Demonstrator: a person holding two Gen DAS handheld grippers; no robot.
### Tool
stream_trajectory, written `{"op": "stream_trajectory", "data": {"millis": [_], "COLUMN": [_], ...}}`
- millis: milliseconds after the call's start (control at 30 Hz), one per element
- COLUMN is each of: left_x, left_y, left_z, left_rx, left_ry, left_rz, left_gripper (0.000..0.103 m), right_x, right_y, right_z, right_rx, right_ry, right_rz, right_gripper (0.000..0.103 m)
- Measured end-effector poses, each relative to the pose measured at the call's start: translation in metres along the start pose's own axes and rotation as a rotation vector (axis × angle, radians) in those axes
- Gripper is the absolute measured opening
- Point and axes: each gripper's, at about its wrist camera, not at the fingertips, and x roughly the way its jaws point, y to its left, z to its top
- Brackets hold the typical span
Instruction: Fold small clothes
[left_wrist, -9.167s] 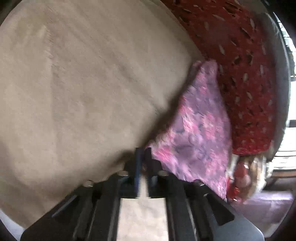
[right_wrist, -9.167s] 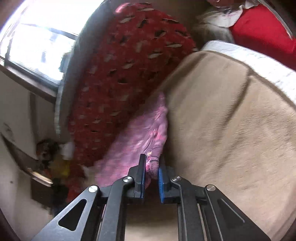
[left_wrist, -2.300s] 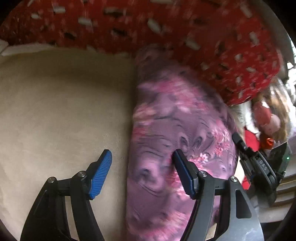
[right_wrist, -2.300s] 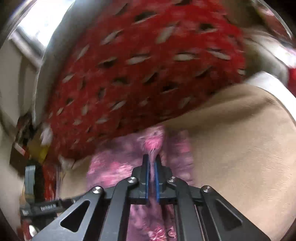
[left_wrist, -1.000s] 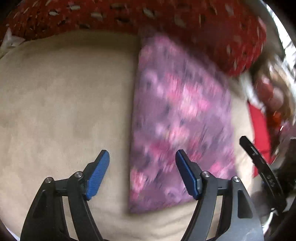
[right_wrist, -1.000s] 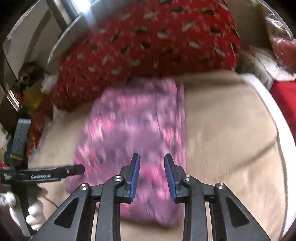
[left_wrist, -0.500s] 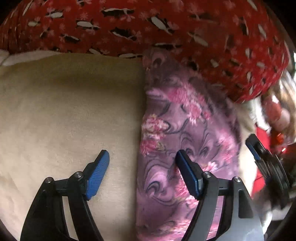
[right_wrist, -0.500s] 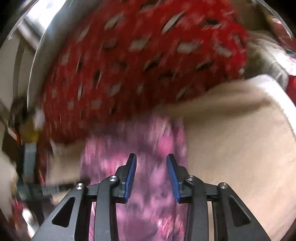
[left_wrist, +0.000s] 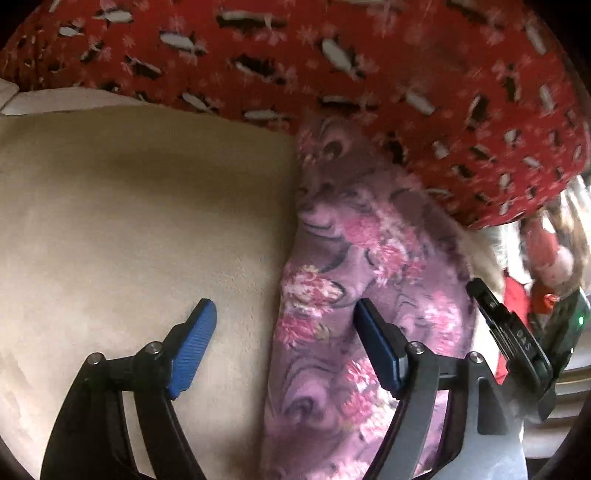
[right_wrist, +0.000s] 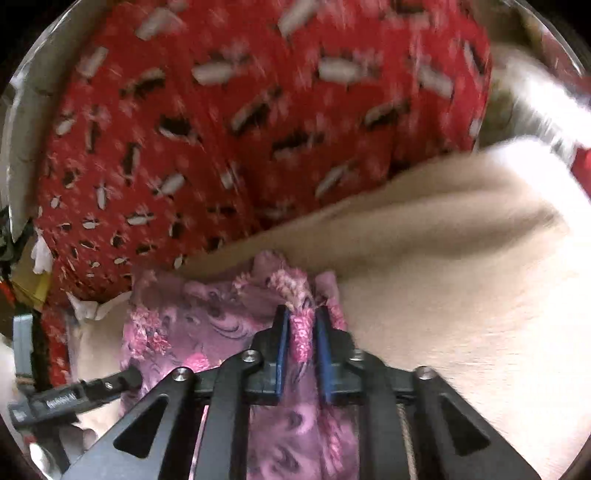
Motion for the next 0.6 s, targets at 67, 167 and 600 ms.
{"op": "stream_trajectory", "data": {"millis": [67,167,600], "left_x": [-0.015,-0.013,-0.007], "left_y": [0.005,0.012,0.009], "left_z": [-0.01,-0.026,-0.082], "left_rx": [-0.011,-0.038,-0.023], "left_ry": [-0.031,-0.026,0.073], "left_rz": [-0.041,-0.054,-0.05], "left_gripper": [0.078,0.078,0.079], "right_x": [-0.023,-0.035,-0.036], "right_y": [0.005,0.013,0.034], "right_z": [-0.003,-0.021,-0.09], "right_rx": [-0.054,-0.125,-0.355], "right_ry": [-0.064,-0.068,0.109], "right_rz": [0.054,0.191,0.086], "right_gripper": [0.02,0.021,0.033]}}
